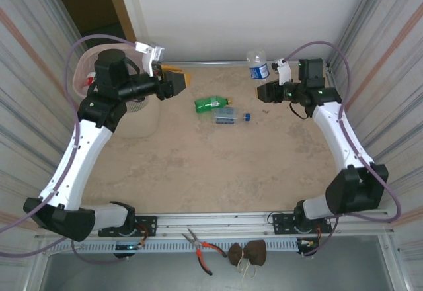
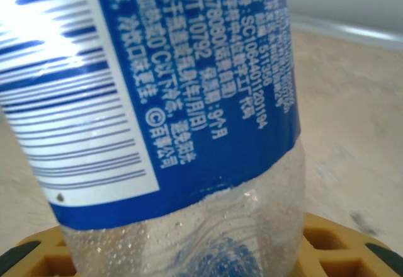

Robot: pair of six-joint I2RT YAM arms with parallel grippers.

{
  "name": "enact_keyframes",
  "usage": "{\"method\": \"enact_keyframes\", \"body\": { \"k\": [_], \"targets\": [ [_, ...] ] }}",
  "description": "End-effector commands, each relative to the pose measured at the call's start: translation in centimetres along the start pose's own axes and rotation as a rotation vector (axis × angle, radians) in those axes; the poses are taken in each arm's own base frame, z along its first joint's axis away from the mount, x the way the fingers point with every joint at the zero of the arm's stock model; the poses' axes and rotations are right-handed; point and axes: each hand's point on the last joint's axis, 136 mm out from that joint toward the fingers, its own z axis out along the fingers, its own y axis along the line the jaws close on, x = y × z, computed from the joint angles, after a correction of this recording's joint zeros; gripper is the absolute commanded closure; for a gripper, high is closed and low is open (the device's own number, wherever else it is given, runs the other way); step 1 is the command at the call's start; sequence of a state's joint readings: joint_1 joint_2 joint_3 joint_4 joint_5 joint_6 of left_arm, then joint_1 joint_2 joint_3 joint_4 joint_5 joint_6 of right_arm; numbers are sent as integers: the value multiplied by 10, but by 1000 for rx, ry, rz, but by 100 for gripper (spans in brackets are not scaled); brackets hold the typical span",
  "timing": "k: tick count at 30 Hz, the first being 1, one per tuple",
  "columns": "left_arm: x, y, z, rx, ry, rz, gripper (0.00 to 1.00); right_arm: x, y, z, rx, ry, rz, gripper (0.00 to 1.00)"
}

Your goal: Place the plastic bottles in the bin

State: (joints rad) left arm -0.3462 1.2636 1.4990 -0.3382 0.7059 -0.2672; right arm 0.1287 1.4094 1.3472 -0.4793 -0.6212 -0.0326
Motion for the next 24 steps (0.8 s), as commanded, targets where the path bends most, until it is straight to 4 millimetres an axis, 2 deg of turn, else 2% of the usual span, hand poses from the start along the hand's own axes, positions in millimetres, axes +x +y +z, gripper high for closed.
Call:
{"method": "enact_keyframes", "body": {
  "k": [1, 6, 13, 18, 24],
  "targets": [
    [-21, -33, 1, 107, -72, 103, 41, -34, 54, -27, -229, -146, 35, 56],
    [-26, -66, 12, 214, -87, 189, 37, -52, 104, -51, -386, -209, 1, 56],
    [-32, -100, 24, 315, -96, 257, 31, -57, 172, -77, -541, -237, -98, 56],
    [-37, -103, 32, 319, -101, 251, 26, -56, 211, -97, -631, -261, -169, 55],
    [-31, -134, 37, 481, -85, 289, 22, -54, 240, -110, -710, -278, -217, 55]
  ]
}}
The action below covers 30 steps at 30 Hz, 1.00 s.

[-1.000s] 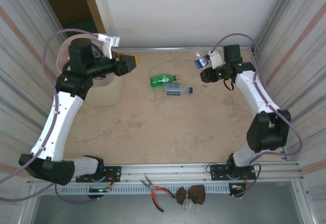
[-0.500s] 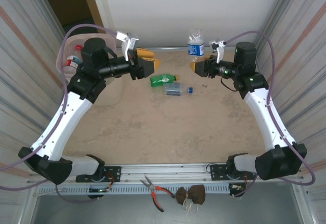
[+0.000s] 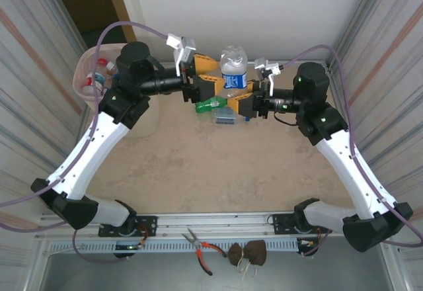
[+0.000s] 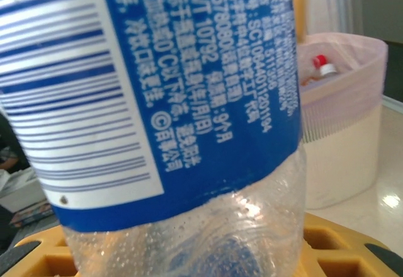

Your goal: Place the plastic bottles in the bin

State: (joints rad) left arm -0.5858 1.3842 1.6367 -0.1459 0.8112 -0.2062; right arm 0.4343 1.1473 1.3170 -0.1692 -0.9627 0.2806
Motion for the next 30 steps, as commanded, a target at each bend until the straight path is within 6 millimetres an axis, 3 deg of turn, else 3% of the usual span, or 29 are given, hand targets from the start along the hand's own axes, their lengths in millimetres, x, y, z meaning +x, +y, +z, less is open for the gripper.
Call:
{"method": "enact_keyframes", "body": {
  "k": [1, 6, 12, 30],
  "targets": [
    [-15, -31, 8, 139, -30, 85, 22, -19, 30, -2, -75, -42, -66, 55],
    [-14, -54, 17, 229, -28, 131, 25, -19, 42, 1, -116, -41, -74, 55],
    [-15, -68, 18, 284, -45, 161, 34, -22, 51, 0, -127, -53, -82, 55],
    [-25, -77, 14, 310, -83, 174, 54, -19, 54, -1, -126, -51, -96, 53]
  ]
}}
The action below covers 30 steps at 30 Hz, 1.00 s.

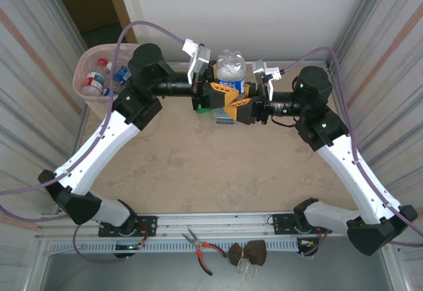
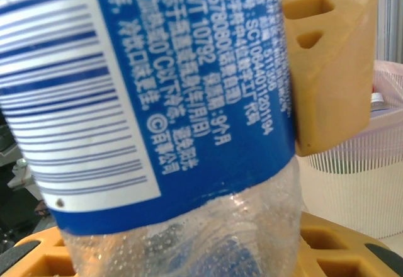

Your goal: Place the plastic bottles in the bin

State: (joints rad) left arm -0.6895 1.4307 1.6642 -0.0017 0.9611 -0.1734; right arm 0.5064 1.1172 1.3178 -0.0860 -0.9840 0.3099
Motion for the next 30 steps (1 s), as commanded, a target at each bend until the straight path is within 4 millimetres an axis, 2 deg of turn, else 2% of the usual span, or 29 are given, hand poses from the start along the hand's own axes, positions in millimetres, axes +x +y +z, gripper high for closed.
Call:
{"method": "enact_keyframes", "body": {
  "k": [1, 3, 11, 16, 21, 24, 27, 30],
  "targets": [
    [-20, -18, -4, 38, -42, 57, 54, -8, 13, -4, -9, -15, -28, 51],
    [-20, -18, -5, 25, -38, 61, 55, -8, 10, -4, 9, -16, -28, 50],
    [-14, -7, -15, -109, 13, 87, 55, -4, 1, -12, 112, -15, -41, 26],
    [-10, 20, -42, -295, 77, 54, 55, 4, -4, -21, 188, -5, -48, 21],
    [-6, 57, -93, -528, 113, -31, 55, 7, -6, -28, 236, 7, -60, 20],
    [-4, 79, -132, -673, 111, -98, 55, 7, -9, -30, 249, 7, -60, 19],
    [-1, 102, -177, -826, 73, -186, 55, 7, -11, -30, 252, 10, -53, 19],
    [6, 129, -231, -985, -41, -353, 55, 8, -13, -29, 254, 12, -48, 19]
  ]
}}
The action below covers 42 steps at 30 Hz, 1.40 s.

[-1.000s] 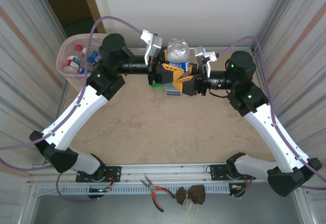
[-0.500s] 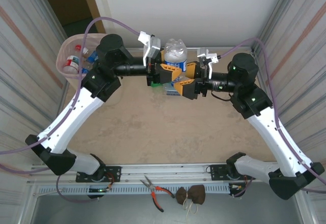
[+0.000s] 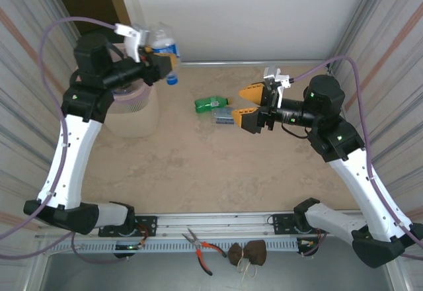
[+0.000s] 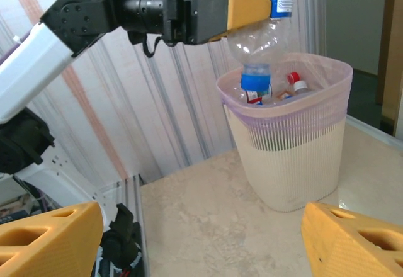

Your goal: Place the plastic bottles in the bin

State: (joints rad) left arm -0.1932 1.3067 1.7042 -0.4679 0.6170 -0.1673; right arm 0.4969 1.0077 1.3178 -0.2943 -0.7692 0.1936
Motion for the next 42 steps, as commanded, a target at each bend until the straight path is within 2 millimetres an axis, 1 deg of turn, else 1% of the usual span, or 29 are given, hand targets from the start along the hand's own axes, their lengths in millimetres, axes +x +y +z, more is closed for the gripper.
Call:
{"method": "enact_keyframes", "body": {
  "k": [1, 2, 4, 6, 9, 11, 12, 13, 15, 16, 21, 25, 28, 33, 37, 40, 42],
  "targets": [
    [-2, 52, -23, -157, -66, -242, 56, 2, -5, 0, 22, 5, -8, 19],
    [0, 68, -26, -200, -84, -299, 57, 3, -6, 1, 21, 8, -4, 19],
    [2, 93, -31, -274, -125, -371, 58, 3, -7, 1, 23, 9, -1, 19],
    [1, 113, -36, -338, -185, -429, 56, 4, -9, 1, 27, 10, 1, 19],
    [2, 147, -49, -509, -293, -544, 56, 5, -9, 1, 29, 12, 4, 19],
    [12, 174, -62, -663, -353, -659, 56, 6, -10, 1, 33, 15, 7, 19],
    [19, 187, -69, -738, -373, -728, 58, 6, -10, 1, 33, 15, 7, 19],
    [24, 197, -73, -788, -384, -774, 59, 5, -10, 1, 34, 14, 6, 19],
    [30, 211, -74, -837, -404, -858, 59, 5, -10, 1, 33, 13, 5, 19],
    [33, 218, -71, -840, -415, -906, 59, 5, -11, 1, 36, 13, 6, 19],
    [47, 247, -53, -846, -447, -1095, 57, 6, -12, 1, 42, 16, 8, 19],
    [63, 271, -38, -828, -481, -1237, 57, 7, -15, 2, 51, 20, 12, 19],
    [70, 282, -25, -802, -492, -1308, 58, 8, -17, 2, 56, 24, 14, 19],
    [78, 295, -5, -762, -486, -1390, 56, 10, -22, 4, 61, 30, 23, 19],
    [83, 300, 8, -732, -484, -1433, 53, 11, -24, 6, 58, 34, 25, 19],
    [85, 299, 16, -722, -472, -1450, 44, 12, -26, 6, 61, 36, 26, 19],
    [83, 299, 20, -706, -473, -1443, 36, 12, -26, 6, 60, 36, 25, 19]
  ]
}}
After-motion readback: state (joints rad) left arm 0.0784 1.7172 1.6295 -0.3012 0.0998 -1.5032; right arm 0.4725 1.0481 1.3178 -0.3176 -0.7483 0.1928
